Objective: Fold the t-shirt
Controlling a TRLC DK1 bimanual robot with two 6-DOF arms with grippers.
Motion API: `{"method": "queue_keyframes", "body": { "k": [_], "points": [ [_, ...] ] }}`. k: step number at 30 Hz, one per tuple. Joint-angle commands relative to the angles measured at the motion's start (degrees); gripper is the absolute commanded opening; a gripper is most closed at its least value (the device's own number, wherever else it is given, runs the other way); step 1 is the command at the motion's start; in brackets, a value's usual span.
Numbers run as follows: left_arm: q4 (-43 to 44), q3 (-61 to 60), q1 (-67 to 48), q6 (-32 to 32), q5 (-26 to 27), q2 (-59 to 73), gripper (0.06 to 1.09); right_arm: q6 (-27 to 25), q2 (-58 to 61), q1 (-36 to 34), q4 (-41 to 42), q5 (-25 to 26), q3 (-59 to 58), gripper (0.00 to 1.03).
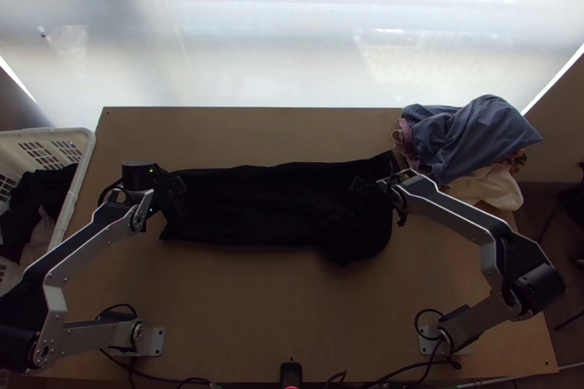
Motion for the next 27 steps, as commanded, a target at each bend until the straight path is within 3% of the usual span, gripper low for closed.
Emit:
{"method": "queue_keyframes", "body": {
  "k": [1,11,14,18,19,23,27],
  "points": [
    [1.1,0.6,-1.5,0.7,0.1,1.5,1.04,0.2,-0.7,-1.2,-0.1,-0.3,0.9,0.03],
    [7.4,0.5,-2.6,2.6,0.1,6.4,1.02,0.4,-1.7,-1.2,-1.2,-0.3,1.6,0.03],
    [8.0,0.9,-2.6,2.7,0.1,6.8,0.78,0.4,-1.9,-1.2,-1.3,-0.3,1.5,0.03],
    [8.0,1.6,-2.0,2.8,0.9,7.6,0.20,0.6,-1.9,-1.4,-1.3,-0.3,1.5,0.03],
    [8.0,1.9,-1.7,2.6,1.1,7.8,0.14,0.6,-1.9,-1.4,-1.3,-0.3,1.5,0.03],
    [3.2,5.8,-0.3,1.4,1.1,8.1,0.09,0.7,-2.4,-1.8,-2.7,-0.3,2.1,0.03],
    [-9.0,12.8,2.1,-1.0,2.2,5.8,0.09,2.1,-5.8,-2.6,-8.0,-2.2,5.1,0.03]
  ]
}}
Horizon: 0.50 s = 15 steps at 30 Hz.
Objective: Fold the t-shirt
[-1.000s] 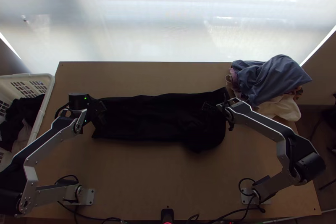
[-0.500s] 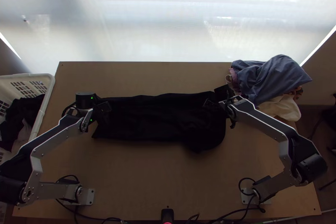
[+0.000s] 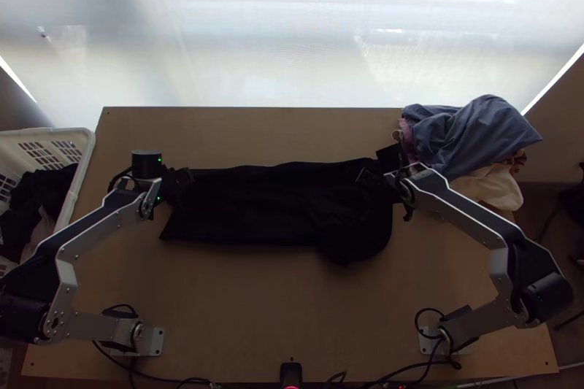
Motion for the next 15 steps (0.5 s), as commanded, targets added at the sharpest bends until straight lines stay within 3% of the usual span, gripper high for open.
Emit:
{"method": "queue_keyframes", "body": {
  "k": [1,11,15],
  "points": [
    [-16.0,10.2,3.4,-3.8,2.1,-2.5,0.09,1.6,-4.2,-1.2,-6.7,-2.5,3.8,0.03],
    [-37.8,27.6,9.8,-5.3,6.8,-11.8,0.09,2.8,-13.2,-5.5,-20.7,-8.0,12.4,0.03],
    [-40.8,29.5,10.4,-5.2,7.8,-18.8,0.09,1.9,-17.6,-5.5,-26.4,-9.6,13.4,0.03]
  ]
}}
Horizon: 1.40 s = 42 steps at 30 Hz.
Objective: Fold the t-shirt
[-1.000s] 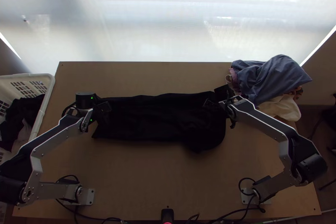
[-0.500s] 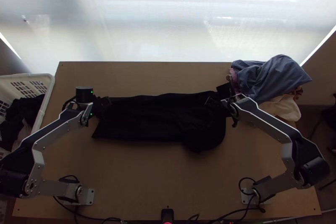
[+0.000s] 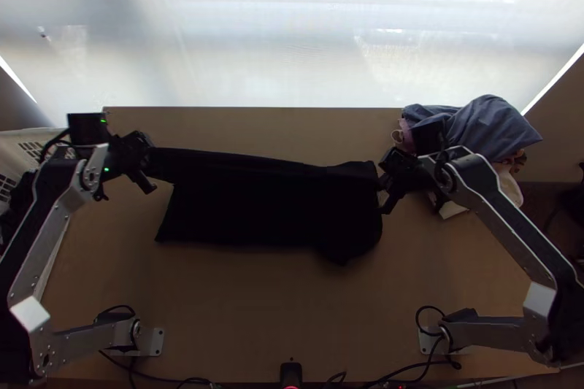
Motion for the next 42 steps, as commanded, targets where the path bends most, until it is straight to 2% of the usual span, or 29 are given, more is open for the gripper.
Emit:
{"method": "queue_keyframes", "body": {
  "k": [1,12,17,20,23,27,29,33,38,42],
  "points": [
    [-9.8,7.7,2.4,-0.1,2.3,-10.0,0.09,-0.8,-8.1,-1.2,-8.4,-2.7,3.3,0.03],
    [-20.2,9.0,1.6,-2.0,3.1,-29.7,0.09,-0.6,-24.2,0.0,-18.3,-3.1,4.9,0.03],
    [-23.7,6.9,1.1,-4.1,3.1,-41.2,0.09,3.2,-32.1,3.7,-22.5,-3.1,4.6,0.03],
    [-24.7,7.3,1.1,-9.3,3.1,-45.7,0.09,6.7,-36.1,5.4,-23.9,-3.1,5.2,0.03],
    [-27.2,7.4,1.5,-13.7,3.1,-48.9,0.09,8.4,-39.9,2.8,-24.2,-3.1,5.8,0.03],
    [-25.7,8.2,3.4,-23.1,3.0,-50.5,0.09,13.8,-45.1,-4.0,-24.4,-2.9,10.8,0.03],
    [-24.9,8.2,3.9,-25.2,3.1,-52.2,0.09,14.7,-48.7,-5.5,-26.0,-1.8,13.0,0.03],
    [-25.0,8.8,5.3,-26.0,3.2,-56.1,0.09,16.0,-52.7,-9.0,-29.9,-1.9,18.6,0.03],
    [-25.4,10.2,6.7,-26.0,3.1,-60.1,0.09,22.4,-55.5,-10.0,-30.7,-1.9,23.6,0.03],
    [-25.9,10.2,8.3,-26.0,4.4,-63.4,0.09,22.5,-56.5,-12.0,-31.0,-1.9,23.9,0.03]
  ]
}}
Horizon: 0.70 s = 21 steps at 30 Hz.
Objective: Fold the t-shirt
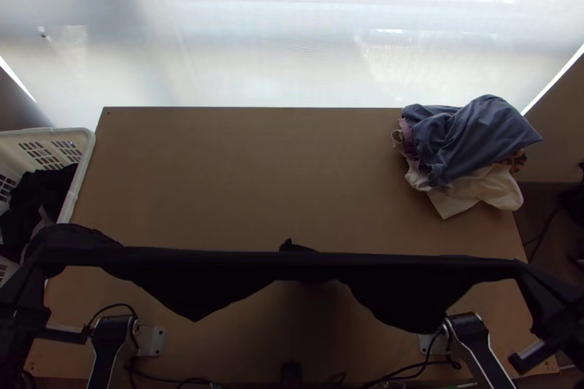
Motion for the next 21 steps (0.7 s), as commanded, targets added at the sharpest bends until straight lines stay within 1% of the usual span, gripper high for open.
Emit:
{"method": "queue_keyframes", "body": {
  "k": [1,3,5,7,9,11,13,18,21],
  "points": [
    [-0.7,0.5,2.7,-1.0,1.0,-6.0,0.09,3.7,-3.3,-3.3,-1.4,0.1,3.5,0.03],
    [-0.6,0.4,2.8,-1.1,1.1,-7.2,0.09,4.2,-4.2,-3.9,-1.6,-0.1,3.0,0.03],
    [0.2,0.4,3.4,-1.5,2.2,-8.4,0.09,4.2,-4.3,-6.8,-1.6,-2.7,3.0,0.03],
    [0.5,0.2,4.2,-2.6,3.6,-8.9,0.09,4.4,-4.3,-8.1,-1.6,-4.2,3.1,0.03],
    [0.5,-0.3,4.8,-5.2,4.7,-9.1,0.09,6.4,-4.1,-8.3,-2.4,-6.7,2.6,0.03],
    [0.6,-1.3,5.8,-7.0,7.3,-9.8,0.09,7.3,-4.1,-8.5,-2.3,-7.9,2.0,0.03],
    [2.2,-2.2,7.8,-7.4,10.7,-10.6,0.09,7.2,-4.1,-10.7,-1.6,-10.0,2.1,0.03],
    [6.7,-2.8,8.6,-10.5,16.0,-10.1,0.09,7.2,-3.9,-13.6,-1.1,-14.6,2.6,0.03],
    [9.4,-4.1,9.5,-14.6,19.8,-9.8,0.09,7.2,-3.9,-14.5,-0.6,-16.7,2.3,0.03]
  ]
}}
